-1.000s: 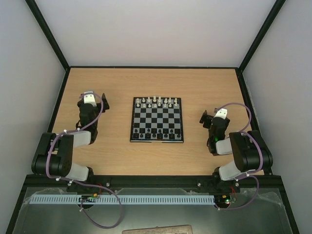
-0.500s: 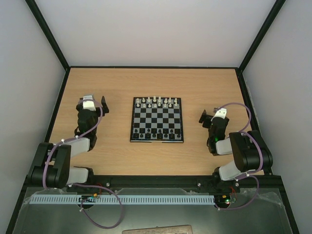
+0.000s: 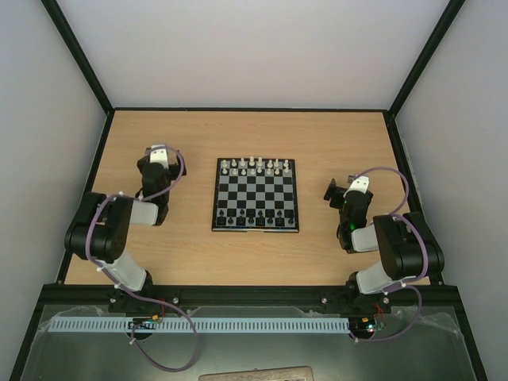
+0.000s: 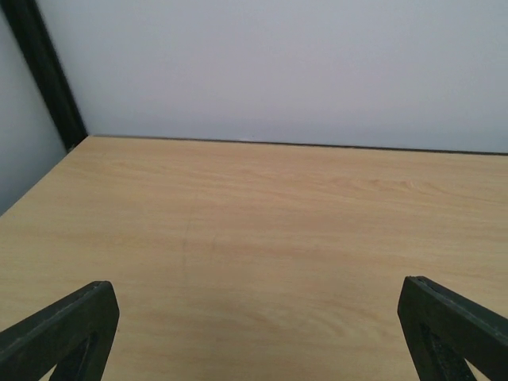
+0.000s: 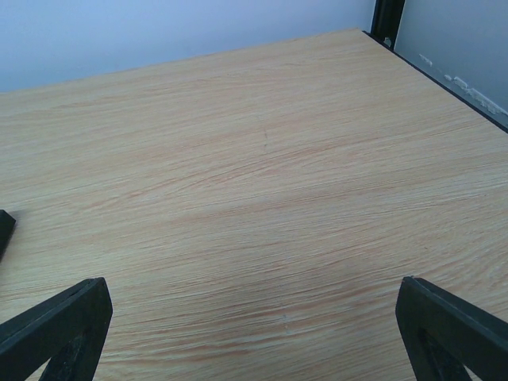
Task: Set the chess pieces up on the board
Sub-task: Reset both arms
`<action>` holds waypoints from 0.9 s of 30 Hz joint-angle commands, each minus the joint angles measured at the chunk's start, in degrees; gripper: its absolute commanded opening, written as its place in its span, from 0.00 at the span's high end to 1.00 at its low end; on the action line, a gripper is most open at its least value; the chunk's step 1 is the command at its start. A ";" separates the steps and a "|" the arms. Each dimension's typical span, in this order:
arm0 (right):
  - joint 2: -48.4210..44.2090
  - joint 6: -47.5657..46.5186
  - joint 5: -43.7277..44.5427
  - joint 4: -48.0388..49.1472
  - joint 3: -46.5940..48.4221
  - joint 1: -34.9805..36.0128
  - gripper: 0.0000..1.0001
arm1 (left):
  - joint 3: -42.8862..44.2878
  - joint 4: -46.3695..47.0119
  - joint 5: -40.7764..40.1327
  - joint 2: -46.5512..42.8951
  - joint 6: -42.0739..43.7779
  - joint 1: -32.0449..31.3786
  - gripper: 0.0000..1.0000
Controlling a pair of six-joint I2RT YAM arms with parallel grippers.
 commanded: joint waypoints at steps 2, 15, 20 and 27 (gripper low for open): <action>0.32 -0.49 0.69 3.32 0.54 -0.35 0.01 | 5.45 -3.17 -2.17 2.35 1.43 -0.68 0.01; 0.23 -0.54 0.55 3.30 0.53 -0.44 0.01 | -9.55 11.22 3.98 -9.61 -5.26 4.09 0.00; 0.23 -0.51 0.51 3.30 0.49 -0.42 0.02 | -9.56 -1.76 7.44 -19.28 -7.78 7.92 0.01; 0.23 -0.51 0.54 3.25 0.55 -0.46 0.01 | -17.10 1.16 4.13 -23.48 -3.92 7.17 0.00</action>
